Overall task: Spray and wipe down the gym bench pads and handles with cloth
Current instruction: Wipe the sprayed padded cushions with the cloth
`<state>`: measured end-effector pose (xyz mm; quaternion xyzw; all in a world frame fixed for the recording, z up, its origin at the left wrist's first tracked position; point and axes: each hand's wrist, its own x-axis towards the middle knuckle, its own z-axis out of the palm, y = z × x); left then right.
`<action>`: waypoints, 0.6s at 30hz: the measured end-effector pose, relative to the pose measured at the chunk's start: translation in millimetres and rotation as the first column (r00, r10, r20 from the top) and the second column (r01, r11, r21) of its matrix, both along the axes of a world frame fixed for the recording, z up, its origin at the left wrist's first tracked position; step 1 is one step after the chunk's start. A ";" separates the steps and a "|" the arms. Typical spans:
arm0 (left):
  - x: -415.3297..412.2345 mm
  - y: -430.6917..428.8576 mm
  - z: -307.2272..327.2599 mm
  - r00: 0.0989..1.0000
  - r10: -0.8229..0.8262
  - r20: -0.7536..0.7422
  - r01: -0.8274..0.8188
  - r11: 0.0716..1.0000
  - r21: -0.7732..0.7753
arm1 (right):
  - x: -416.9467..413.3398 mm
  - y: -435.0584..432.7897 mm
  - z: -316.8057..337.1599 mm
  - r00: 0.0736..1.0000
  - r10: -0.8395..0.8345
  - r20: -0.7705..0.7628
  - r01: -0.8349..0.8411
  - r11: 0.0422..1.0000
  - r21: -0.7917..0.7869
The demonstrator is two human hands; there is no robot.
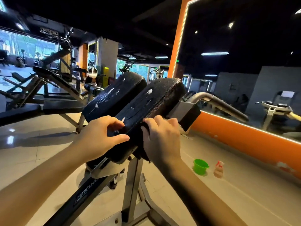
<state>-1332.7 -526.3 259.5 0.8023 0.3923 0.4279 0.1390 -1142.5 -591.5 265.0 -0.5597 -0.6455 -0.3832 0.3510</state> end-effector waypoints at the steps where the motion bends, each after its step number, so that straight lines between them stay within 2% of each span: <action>1: -1.0 0.4 -0.6 1.000 -0.004 0.005 0.004 1.000 0.005 | 10.4 3.9 12.0 0.999 -0.020 0.032 0.020 1.000 0.022; 4: -1.4 1.3 1.7 1.000 -0.011 -0.013 0.011 1.000 0.019 | 46.1 19.7 74.3 0.982 -0.154 -0.111 0.170 0.974 0.149; 6: -1.7 1.8 1.1 1.000 -0.015 -0.009 0.015 1.000 0.011 | 60.2 24.2 101.0 0.955 -0.226 -0.190 0.252 0.959 0.129; 9: -2.5 1.6 -2.8 0.999 -0.028 0.025 0.028 0.999 0.016 | 41.2 21.2 72.7 0.950 -0.161 -0.269 0.196 0.975 0.109; 11: -2.4 2.5 -4.4 0.998 -0.035 0.042 0.034 0.999 0.033 | 9.4 9.4 24.6 0.976 -0.053 -0.209 0.068 0.995 0.067; 13: -2.2 2.8 -3.1 0.999 -0.032 0.042 0.030 0.998 0.048 | -10.0 -1.5 -12.3 0.998 0.036 -0.045 -0.037 0.999 -0.019; 15: -1.3 2.2 -2.8 0.998 -0.036 0.046 0.034 0.998 0.043 | 4.2 5.2 0.6 0.998 0.033 0.045 -0.034 0.999 0.035; 18: -0.6 0.4 -1.9 0.998 -0.033 0.051 0.032 0.999 0.022 | 43.7 26.1 62.2 0.984 -0.118 -0.137 0.140 0.976 0.167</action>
